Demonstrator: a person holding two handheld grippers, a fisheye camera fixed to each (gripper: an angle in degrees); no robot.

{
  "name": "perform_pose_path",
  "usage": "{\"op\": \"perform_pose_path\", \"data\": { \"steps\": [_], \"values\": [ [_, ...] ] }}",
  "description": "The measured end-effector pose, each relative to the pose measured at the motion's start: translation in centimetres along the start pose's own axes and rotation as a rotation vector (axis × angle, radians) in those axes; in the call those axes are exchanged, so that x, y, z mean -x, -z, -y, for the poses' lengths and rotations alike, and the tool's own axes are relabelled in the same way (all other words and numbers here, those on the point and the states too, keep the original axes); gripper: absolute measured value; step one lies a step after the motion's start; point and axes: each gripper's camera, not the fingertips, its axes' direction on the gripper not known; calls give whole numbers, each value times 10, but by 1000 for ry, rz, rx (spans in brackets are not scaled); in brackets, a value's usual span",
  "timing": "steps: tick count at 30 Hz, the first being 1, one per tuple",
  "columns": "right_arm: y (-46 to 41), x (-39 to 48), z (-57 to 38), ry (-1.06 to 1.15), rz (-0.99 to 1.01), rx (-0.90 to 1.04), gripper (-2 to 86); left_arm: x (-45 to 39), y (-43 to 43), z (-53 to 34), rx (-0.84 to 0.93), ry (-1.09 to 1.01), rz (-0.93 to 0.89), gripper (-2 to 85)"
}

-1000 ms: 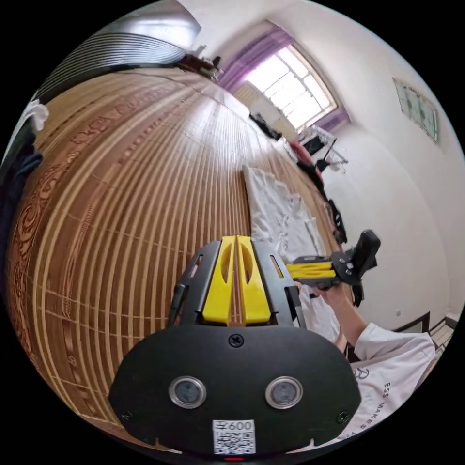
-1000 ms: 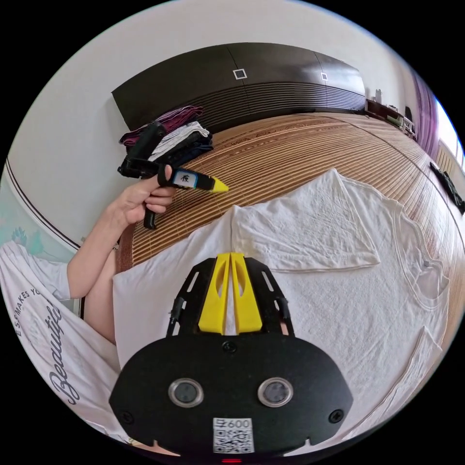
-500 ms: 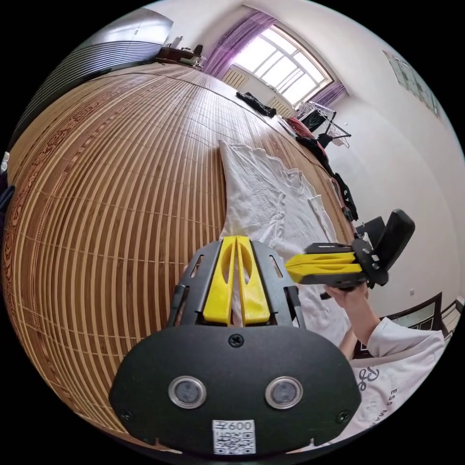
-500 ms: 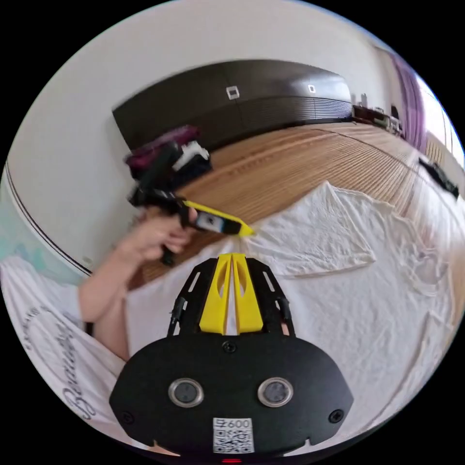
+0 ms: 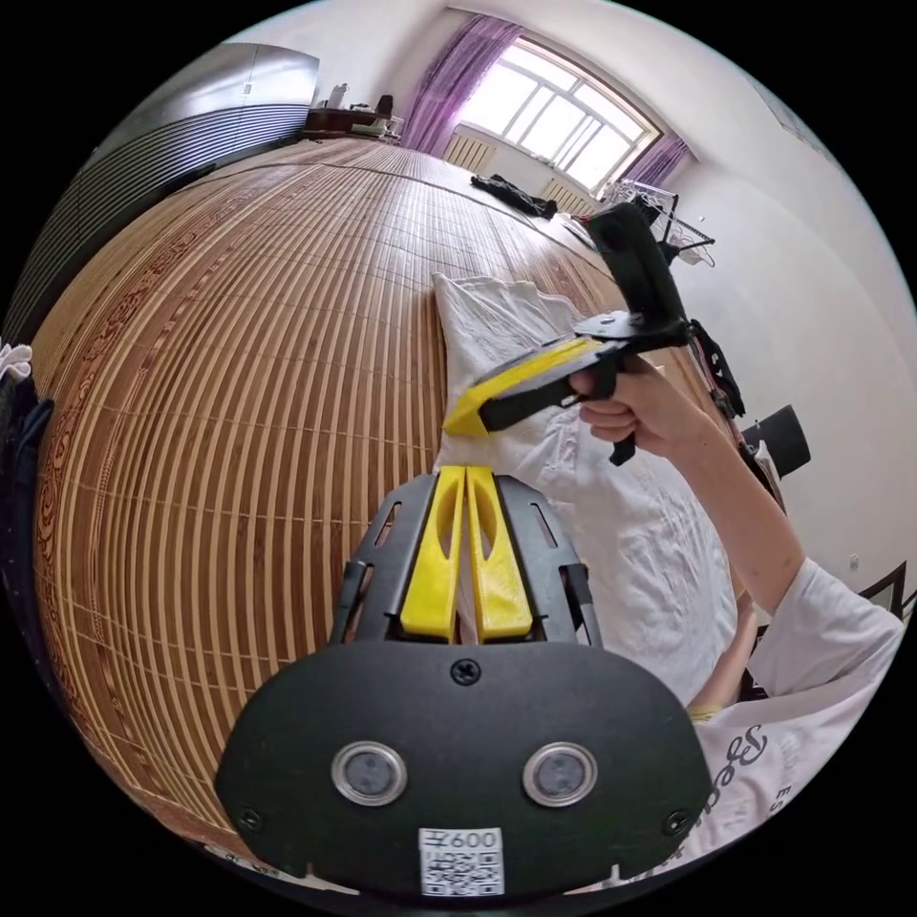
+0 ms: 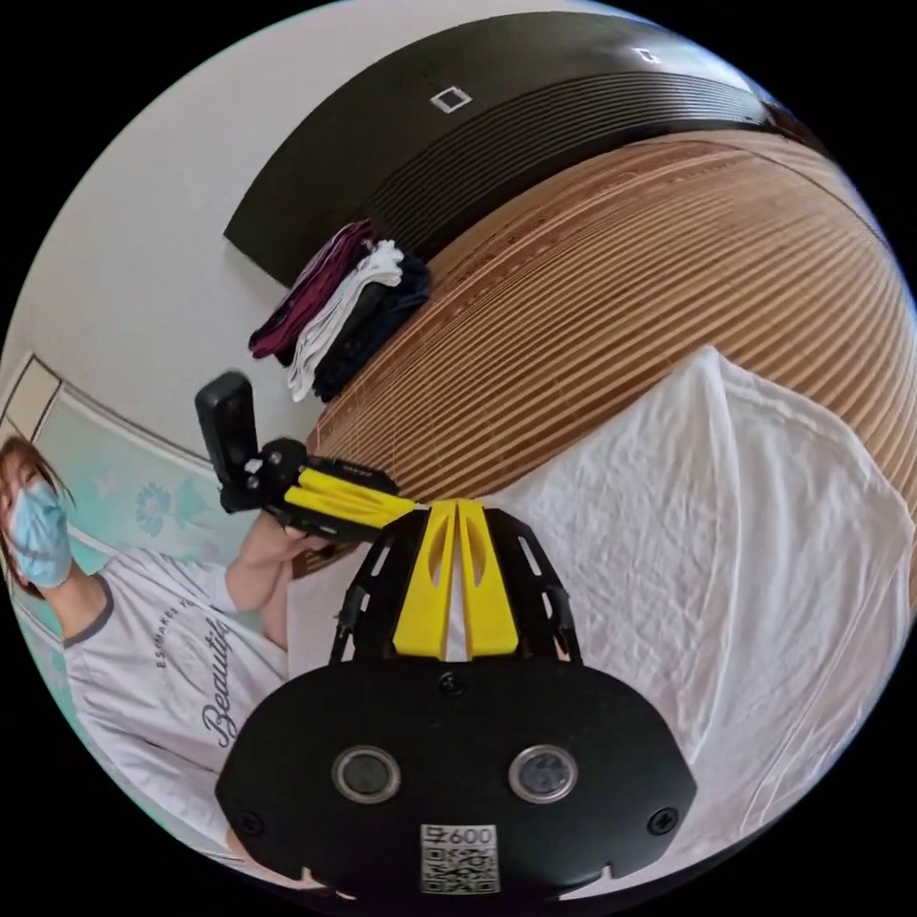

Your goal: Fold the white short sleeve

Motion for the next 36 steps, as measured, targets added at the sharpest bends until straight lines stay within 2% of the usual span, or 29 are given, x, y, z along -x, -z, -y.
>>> {"op": "perform_pose_path", "data": {
  "steps": [9,11,14,16,19,22,25,27,29,32,36],
  "values": [
    [73,-80,59,-238,-154,-181,-9,-10,-6,-13,-5,17,-12,0],
    [94,-88,60,-338,-299,-299,-9,-10,-8,-16,-5,23,-22,0],
    [110,-63,49,-235,-327,-410,-9,-13,-9,-21,-5,20,-17,0],
    [103,-44,44,-127,-261,-354,-9,-16,-10,-23,-3,14,-3,0],
    [74,-25,36,-123,-203,-154,-9,-21,-11,-27,-3,3,19,0],
    [48,18,6,-54,-86,-151,-9,-18,-11,-31,-11,15,-2,0],
    [24,64,-33,-65,-8,-169,-9,-7,3,-41,-78,54,-144,0],
    [14,96,-59,-21,-56,-201,-9,-8,23,-50,-163,52,-118,0],
    [-7,126,-81,-3,-250,-196,-9,-13,38,-54,-204,23,-10,1],
    [-24,134,-89,-42,-338,-231,-9,-17,19,-47,-66,-35,-12,2],
    [-38,128,-85,-97,-271,-254,-9,-22,-4,-44,18,-65,48,1]
  ]
}}
